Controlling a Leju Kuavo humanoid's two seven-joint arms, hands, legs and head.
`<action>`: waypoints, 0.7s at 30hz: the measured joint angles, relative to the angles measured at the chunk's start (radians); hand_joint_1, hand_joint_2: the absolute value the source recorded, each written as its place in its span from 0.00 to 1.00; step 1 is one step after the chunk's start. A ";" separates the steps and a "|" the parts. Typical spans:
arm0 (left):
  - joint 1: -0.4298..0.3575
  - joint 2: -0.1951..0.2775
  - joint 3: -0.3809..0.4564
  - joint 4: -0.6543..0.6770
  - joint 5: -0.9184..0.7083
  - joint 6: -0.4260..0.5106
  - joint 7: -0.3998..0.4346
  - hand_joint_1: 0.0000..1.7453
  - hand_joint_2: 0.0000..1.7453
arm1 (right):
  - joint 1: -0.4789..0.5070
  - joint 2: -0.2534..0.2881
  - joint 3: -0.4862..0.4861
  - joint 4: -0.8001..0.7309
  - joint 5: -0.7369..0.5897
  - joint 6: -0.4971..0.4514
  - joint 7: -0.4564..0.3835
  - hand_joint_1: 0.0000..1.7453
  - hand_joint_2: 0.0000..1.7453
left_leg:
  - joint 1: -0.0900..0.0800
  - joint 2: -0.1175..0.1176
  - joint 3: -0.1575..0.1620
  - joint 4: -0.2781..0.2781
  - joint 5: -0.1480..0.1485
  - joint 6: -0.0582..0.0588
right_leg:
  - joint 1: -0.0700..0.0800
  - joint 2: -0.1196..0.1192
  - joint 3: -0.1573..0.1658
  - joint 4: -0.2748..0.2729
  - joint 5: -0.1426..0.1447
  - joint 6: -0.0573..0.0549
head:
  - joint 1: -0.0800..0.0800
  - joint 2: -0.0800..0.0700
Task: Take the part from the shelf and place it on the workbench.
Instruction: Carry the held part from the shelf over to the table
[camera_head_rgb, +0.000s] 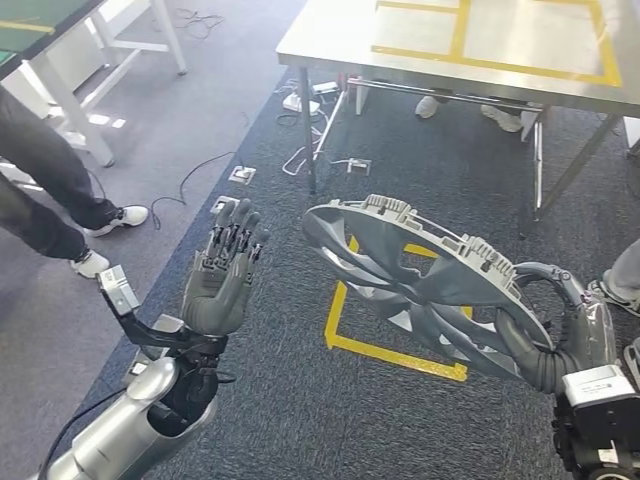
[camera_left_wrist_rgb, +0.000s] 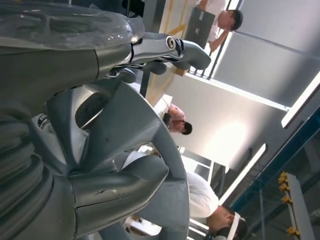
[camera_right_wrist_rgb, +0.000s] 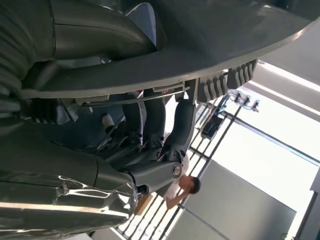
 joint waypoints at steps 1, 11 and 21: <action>0.000 0.000 0.000 0.000 0.000 0.000 0.000 0.00 1.00 | -0.001 0.000 -0.001 -0.001 0.000 0.000 0.000 1.00 1.00 | 0.002 -0.027 -0.024 0.053 -0.030 -0.003 | -0.002 0.010 0.001 -0.003 0.003 -0.005 | -0.002 0.000; -0.002 0.001 0.000 0.001 0.000 0.000 0.000 0.00 1.00 | 0.001 0.000 -0.003 -0.002 0.000 -0.001 0.001 1.00 1.00 | 0.008 -0.138 -0.015 -0.028 0.052 0.009 | -0.004 0.129 -0.013 0.008 0.008 -0.001 | -0.010 0.000; -0.009 -0.005 0.000 0.004 0.000 -0.006 0.000 0.00 1.00 | 0.007 0.000 -0.007 -0.002 0.000 -0.004 0.002 1.00 1.00 | 0.006 -0.038 -0.004 -0.047 0.056 0.034 | -0.015 0.030 -0.166 0.315 -0.118 0.042 | 0.006 0.000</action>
